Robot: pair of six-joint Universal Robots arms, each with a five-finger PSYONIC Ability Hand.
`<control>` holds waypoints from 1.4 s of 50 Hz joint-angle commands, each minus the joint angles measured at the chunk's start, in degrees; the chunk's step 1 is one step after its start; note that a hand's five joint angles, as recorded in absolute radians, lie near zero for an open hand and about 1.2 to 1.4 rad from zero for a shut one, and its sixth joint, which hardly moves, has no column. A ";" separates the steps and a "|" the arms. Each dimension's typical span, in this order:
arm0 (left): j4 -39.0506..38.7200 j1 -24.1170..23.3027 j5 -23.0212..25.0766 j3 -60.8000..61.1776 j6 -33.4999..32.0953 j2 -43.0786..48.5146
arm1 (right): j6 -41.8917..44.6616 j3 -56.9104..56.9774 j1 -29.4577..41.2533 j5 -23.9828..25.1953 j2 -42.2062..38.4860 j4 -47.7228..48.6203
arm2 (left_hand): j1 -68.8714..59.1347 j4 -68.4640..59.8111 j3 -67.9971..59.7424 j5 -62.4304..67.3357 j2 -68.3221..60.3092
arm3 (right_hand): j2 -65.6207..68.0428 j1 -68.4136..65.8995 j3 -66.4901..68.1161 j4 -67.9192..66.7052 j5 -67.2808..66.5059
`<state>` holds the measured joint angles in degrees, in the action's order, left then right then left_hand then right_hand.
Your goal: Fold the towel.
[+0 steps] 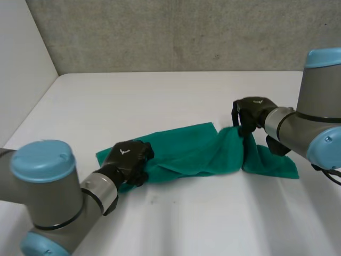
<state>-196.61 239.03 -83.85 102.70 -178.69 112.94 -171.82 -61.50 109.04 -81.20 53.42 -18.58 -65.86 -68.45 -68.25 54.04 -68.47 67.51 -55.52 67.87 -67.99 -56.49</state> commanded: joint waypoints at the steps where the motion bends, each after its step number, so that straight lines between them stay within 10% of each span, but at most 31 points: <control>1: 0.27 0.30 -1.40 -1.98 -1.40 1.23 | 2.37 -0.11 -0.41 -1.68 -0.69 -0.15 | 4.76 7.35 7.15 -2.94 7.37 | 0.44 -12.43 0.08 0.04 -1.46; 4: 0.70 0.39 -1.40 -2.06 -1.40 -0.34 | 2.02 -0.99 -0.41 -1.85 0.80 0.47 | 30.64 33.23 33.04 -28.83 33.25 | -26.26 14.27 -26.62 26.74 25.24; 16: 4.49 3.64 -1.05 -1.45 -1.40 -9.76 | 2.46 -13.21 0.30 -1.68 19.18 5.48 | 38.48 41.07 40.88 -36.67 41.09 | -41.95 29.96 -42.31 42.43 40.93; 37: 10.73 20.42 4.93 0.48 -7.45 -7.92 | 17.05 -44.05 8.29 -1.68 28.23 20.50 | 41.01 43.60 43.41 -39.19 43.62 | -31.52 19.54 -31.88 32.01 30.50; 59: 10.37 22.45 5.01 -0.57 -9.92 -2.11 | 23.90 -36.52 7.33 -4.40 6.89 36.77 | 43.53 46.12 45.93 -41.71 46.14 | -30.18 18.20 -30.54 30.67 29.16; 64: 10.64 22.27 5.01 -0.04 -9.92 -2.29 | 24.08 -32.46 7.33 -6.86 2.74 37.56 | 44.03 46.63 46.43 -42.22 46.64 | 8.75 -20.73 8.39 -8.26 -9.77; 70: 10.90 22.01 5.10 0.57 -9.92 -2.37 | 23.64 -31.23 7.06 -9.06 8.09 40.55 | 47.06 49.65 49.45 -45.24 49.67 | 12.49 -24.48 12.13 -12.01 -13.51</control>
<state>-185.97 261.30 -78.83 102.68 -188.62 110.67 -147.68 -94.30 116.31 -88.01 56.77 19.53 -21.84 -20.48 -20.89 10.24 -20.78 66.17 -54.47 65.63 -66.30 -54.42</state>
